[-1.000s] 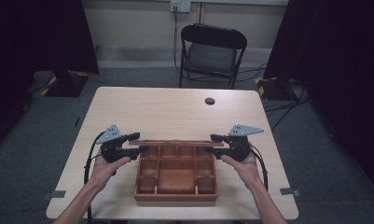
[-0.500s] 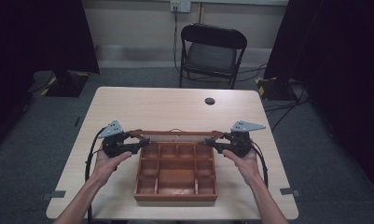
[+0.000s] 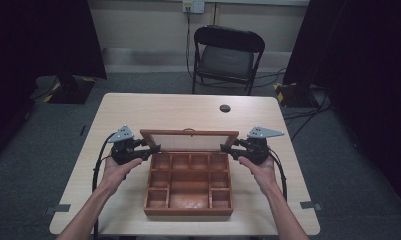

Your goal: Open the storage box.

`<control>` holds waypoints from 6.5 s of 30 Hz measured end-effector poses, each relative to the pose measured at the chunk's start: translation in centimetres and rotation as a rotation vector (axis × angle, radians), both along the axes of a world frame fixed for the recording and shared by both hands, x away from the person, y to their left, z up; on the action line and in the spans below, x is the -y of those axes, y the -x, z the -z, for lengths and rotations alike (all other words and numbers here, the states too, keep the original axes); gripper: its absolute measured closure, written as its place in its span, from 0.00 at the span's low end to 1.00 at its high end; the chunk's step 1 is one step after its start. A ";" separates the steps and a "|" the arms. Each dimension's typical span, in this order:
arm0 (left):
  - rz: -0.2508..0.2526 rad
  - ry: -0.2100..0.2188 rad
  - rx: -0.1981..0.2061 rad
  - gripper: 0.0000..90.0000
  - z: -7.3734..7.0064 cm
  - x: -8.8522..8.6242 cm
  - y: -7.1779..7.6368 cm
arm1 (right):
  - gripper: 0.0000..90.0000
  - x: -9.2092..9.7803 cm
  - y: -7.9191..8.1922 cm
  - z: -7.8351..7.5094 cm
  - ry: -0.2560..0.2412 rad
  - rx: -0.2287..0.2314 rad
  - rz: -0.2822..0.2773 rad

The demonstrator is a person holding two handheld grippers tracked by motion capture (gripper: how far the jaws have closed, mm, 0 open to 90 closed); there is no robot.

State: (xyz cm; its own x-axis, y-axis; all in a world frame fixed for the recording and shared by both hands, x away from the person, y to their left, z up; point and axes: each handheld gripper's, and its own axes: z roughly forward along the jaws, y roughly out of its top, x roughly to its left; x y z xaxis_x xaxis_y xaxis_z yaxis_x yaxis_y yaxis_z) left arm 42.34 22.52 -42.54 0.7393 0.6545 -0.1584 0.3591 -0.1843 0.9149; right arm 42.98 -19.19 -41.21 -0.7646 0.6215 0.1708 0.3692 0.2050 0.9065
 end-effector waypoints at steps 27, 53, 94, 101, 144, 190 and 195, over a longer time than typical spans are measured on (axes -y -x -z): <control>-0.043 -0.030 -0.044 0.62 0.4 0.4 -2.0 | 0.62 -0.7 -2.2 1.2 -0.018 -0.012 0.050; -0.076 0.003 -0.095 0.66 2.2 0.5 -3.6 | 0.54 -1.3 -3.7 2.7 -0.022 -0.035 0.095; -0.080 0.046 -0.296 0.48 4.8 0.9 -5.6 | 0.37 -2.3 -5.9 5.6 0.000 -0.174 0.162; -0.096 0.024 -0.321 0.42 5.2 0.8 -5.8 | 0.30 -2.2 -6.2 6.1 0.011 -0.204 0.192; -0.112 0.071 -0.393 0.28 6.6 1.1 -6.5 | 0.15 -2.9 -6.7 7.5 0.016 -0.303 0.233; -0.148 -0.002 -0.270 0.26 3.8 -2.3 -2.9 | 0.19 1.0 -2.2 4.1 0.054 -0.245 0.268; -0.134 -0.016 -0.261 0.25 3.4 -3.0 -1.4 | 0.18 3.2 0.1 3.7 0.062 -0.225 0.283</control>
